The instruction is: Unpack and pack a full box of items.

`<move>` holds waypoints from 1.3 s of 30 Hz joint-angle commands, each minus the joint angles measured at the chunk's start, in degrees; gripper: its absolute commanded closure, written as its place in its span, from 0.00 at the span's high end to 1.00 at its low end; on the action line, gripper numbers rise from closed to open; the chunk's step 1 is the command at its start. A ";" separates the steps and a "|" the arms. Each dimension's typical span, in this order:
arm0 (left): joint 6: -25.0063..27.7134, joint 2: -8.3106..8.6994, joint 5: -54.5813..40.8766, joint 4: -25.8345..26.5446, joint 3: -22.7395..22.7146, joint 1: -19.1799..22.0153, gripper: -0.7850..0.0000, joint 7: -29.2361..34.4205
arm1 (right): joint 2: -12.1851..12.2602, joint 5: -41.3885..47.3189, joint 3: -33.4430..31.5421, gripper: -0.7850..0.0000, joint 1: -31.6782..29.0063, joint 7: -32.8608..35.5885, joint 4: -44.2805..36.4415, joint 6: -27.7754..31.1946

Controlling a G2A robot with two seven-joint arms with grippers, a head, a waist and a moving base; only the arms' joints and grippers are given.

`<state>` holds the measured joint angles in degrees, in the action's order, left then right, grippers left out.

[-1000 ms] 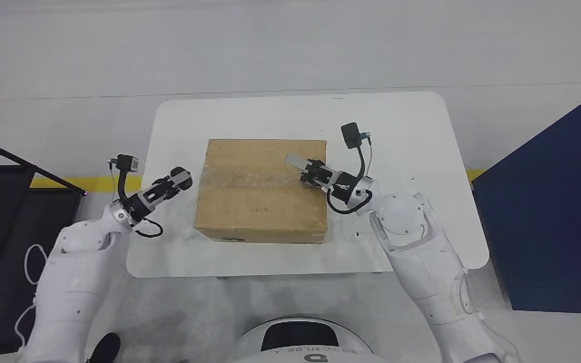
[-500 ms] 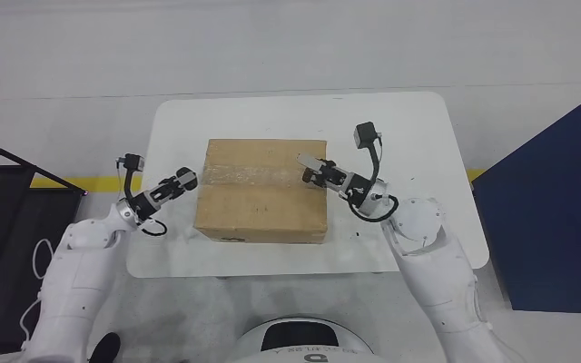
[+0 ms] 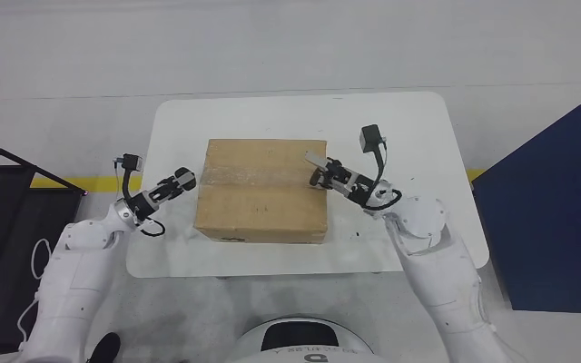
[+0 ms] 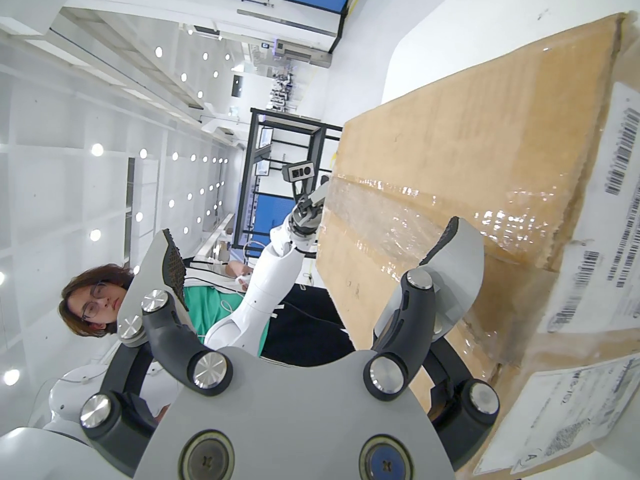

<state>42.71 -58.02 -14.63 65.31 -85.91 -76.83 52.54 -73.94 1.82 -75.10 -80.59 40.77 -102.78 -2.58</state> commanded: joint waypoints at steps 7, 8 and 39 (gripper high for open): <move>0.05 0.18 0.70 0.28 0.47 -0.08 0.00 -0.35 | 0.27 -1.00 1.27 1.00 0.87 -0.08 0.70 -4.50; 0.05 0.21 0.79 0.28 0.50 -0.08 0.00 -0.40 | 0.24 -1.05 1.83 1.00 1.28 0.00 0.89 -4.95; 0.98 0.92 3.33 0.73 0.65 -0.56 0.00 -3.10 | -1.13 2.38 12.31 1.00 9.14 -1.57 5.50 -9.49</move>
<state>43.68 -57.10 -11.26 66.05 -85.26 -77.40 49.42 -75.01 4.16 -63.10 -71.79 39.66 -97.49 -11.38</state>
